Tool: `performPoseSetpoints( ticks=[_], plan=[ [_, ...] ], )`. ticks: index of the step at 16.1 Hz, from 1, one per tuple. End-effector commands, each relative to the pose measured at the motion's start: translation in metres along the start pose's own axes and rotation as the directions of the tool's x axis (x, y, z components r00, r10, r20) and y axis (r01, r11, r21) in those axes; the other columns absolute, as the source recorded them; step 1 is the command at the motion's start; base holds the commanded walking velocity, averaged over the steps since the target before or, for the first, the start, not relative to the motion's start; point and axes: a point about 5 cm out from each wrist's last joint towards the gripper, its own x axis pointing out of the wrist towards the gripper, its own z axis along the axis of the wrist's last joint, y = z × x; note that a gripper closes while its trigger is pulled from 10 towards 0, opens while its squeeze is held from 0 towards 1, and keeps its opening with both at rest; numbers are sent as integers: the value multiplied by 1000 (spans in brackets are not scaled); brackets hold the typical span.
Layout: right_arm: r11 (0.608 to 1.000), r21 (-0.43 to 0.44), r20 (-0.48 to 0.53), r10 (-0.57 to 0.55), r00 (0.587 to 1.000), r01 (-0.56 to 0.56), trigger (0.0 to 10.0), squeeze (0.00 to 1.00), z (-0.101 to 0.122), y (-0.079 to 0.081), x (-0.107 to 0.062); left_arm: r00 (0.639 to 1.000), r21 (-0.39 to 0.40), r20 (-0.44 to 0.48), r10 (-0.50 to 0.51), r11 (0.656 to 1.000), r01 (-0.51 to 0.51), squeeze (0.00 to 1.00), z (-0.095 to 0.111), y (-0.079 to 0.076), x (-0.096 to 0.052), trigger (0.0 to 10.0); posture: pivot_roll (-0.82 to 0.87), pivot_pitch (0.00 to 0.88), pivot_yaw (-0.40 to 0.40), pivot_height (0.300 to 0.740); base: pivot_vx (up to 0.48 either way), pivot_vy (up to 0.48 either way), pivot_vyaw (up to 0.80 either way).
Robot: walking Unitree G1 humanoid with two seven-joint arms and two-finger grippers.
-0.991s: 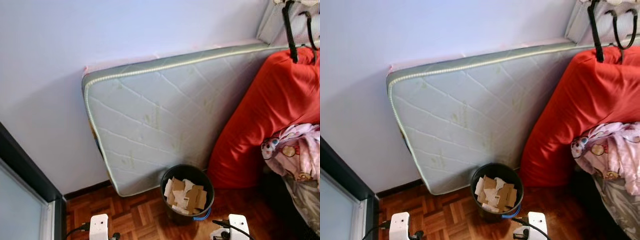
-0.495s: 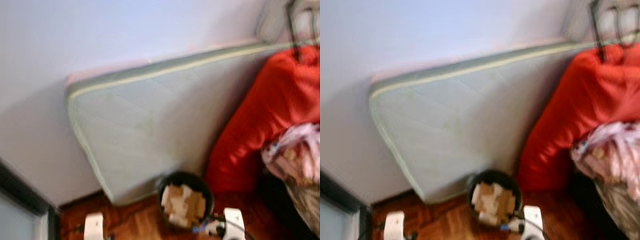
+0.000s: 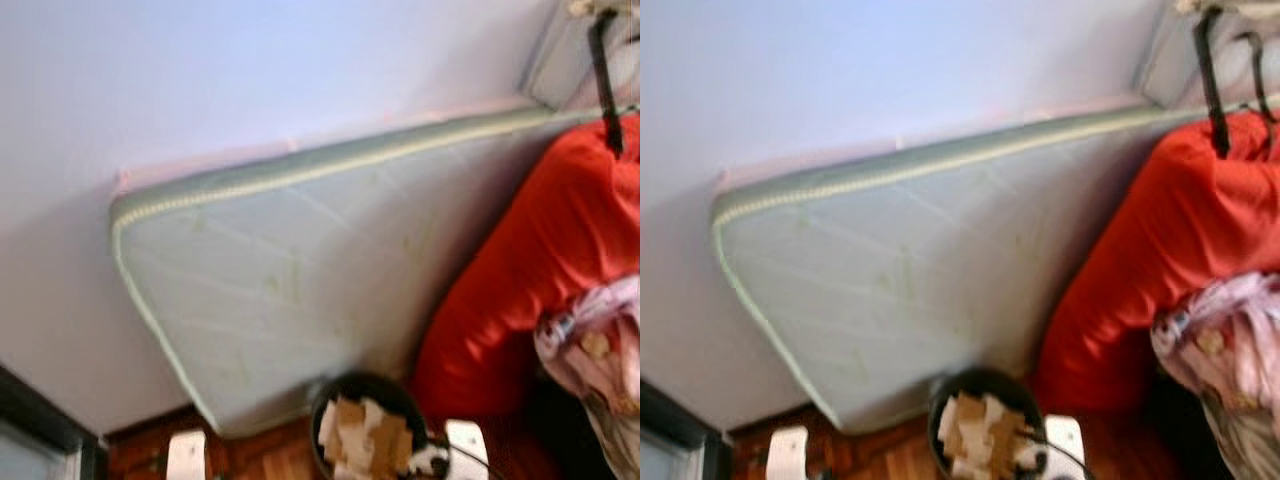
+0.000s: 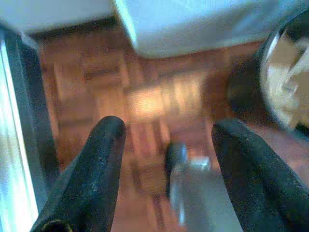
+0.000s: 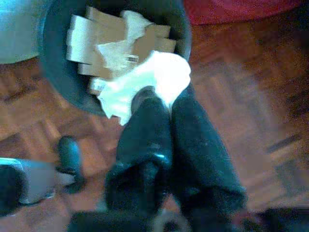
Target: Clean up the room
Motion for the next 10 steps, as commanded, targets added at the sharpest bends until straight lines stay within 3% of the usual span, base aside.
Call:
performPoseSetpoints(
  ticks=[1,10],
  plan=[
    [999,10,-9,-30,1000,31,10000,0,-3,-10,-2,1000,-8,-12,-13,1000,13,0,-4,-7,-1,10000,-27,0,-20,719,311,0,0],
    [982,-152,84,124,989,-110,10000,0,-4,-6,-6,999,2,35,-18,1000,18,0,-16,-4,-6,10000,4,135,-26,719,35,0,0]
  ],
)
